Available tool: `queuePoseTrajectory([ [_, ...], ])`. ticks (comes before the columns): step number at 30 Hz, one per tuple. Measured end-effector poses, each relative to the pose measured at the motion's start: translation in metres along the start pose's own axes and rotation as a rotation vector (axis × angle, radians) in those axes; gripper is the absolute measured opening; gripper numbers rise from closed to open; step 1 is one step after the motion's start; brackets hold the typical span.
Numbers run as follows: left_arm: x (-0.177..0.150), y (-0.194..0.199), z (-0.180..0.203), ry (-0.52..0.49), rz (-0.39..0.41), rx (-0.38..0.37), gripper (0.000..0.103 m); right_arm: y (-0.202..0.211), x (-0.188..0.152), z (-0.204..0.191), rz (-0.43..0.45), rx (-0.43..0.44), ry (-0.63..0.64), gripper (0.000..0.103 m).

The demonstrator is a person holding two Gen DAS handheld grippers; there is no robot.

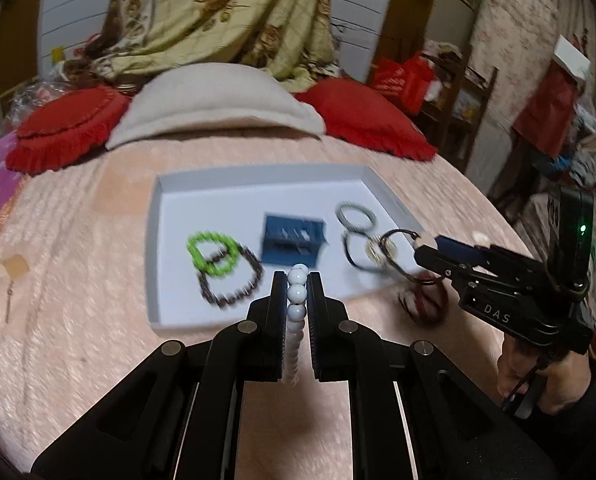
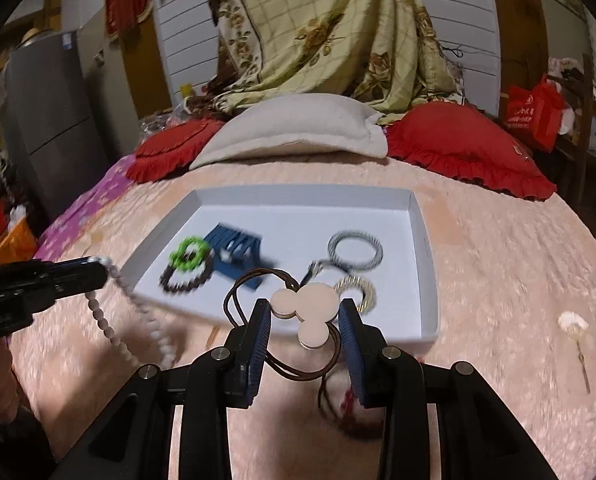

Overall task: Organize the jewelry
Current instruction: 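Carry the white bead strand over the tray with the left tool while the right tool lifts the brown cord, then lower both items into the tray and open both tools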

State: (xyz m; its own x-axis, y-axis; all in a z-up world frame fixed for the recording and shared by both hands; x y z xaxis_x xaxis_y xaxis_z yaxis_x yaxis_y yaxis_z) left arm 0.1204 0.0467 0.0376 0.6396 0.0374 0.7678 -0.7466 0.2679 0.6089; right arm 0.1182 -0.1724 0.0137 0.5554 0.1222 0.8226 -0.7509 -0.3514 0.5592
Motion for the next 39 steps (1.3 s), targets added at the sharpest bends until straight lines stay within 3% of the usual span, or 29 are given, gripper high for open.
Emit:
queuePoseTrajectory([
  [11, 0.058, -0.044, -0.021, 0.090, 0.085, 0.082, 0.008, -0.060, 0.009, 0.015, -0.079, -0.018, -0.041, 0.033],
  [19, 0.041, -0.099, -0.052, 0.142, 0.003, 0.137, 0.008, -0.080, 0.005, 0.014, -0.131, -0.037, -0.045, 0.033],
  [24, 0.046, -0.101, -0.065, 0.155, 0.032, 0.159, 0.008, -0.083, 0.004, 0.010, -0.140, -0.040, -0.039, 0.034],
  [35, 0.038, -0.112, -0.069, 0.170, 0.012, 0.178, 0.008, -0.092, 0.002, 0.010, -0.153, -0.047, -0.040, 0.034],
  [39, 0.041, -0.113, -0.075, 0.198, 0.018, 0.177, 0.008, -0.096, 0.014, 0.014, -0.120, -0.053, -0.048, 0.034],
])
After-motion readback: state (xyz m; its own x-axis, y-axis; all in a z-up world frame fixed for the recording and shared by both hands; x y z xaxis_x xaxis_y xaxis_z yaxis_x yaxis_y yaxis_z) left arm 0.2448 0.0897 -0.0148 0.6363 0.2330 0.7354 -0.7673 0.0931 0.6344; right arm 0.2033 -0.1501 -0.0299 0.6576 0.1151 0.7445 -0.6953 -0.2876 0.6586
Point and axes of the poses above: each gripper's, at about its wrist camera, not at the fingertips, and y roughly against the way its jaws point, z to its right, x to its top, the point moved 2 cm from there along -y, roughly the way its jaws point, and after that the axes turned 6 degrees about z, right-handed, at the moved point
